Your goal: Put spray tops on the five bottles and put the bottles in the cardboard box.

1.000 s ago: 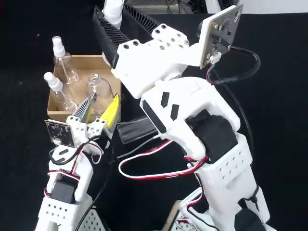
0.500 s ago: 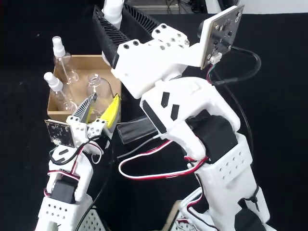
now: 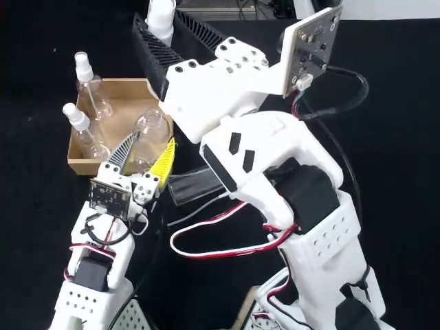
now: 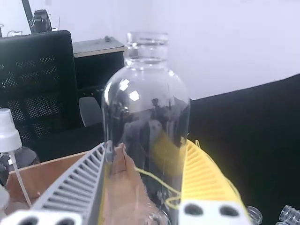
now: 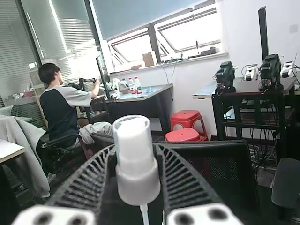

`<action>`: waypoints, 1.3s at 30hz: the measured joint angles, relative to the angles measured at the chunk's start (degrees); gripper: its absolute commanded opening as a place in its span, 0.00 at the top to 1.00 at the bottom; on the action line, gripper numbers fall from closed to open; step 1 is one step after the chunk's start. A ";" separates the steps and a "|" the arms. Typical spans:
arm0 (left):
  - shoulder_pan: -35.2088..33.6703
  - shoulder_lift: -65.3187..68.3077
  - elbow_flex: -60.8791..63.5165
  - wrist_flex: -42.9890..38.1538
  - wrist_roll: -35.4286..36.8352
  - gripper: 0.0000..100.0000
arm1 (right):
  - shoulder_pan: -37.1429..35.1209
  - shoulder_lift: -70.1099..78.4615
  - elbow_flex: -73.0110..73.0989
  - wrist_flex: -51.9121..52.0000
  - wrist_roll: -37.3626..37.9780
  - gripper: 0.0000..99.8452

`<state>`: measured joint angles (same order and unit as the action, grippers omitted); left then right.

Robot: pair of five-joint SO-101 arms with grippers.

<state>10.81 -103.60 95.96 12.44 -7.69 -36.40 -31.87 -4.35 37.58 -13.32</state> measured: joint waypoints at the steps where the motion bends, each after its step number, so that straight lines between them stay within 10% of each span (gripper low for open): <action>1: 0.26 0.00 0.00 0.00 -0.35 0.97 | -0.62 0.00 0.00 0.00 0.00 0.99; 39: 7.91 0.00 0.00 -2.90 -0.88 0.97 | -1.85 -11.87 12.48 1.05 6.68 0.99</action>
<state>18.73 -103.60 95.96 9.54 -8.57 -38.24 -43.74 8.13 38.64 -6.64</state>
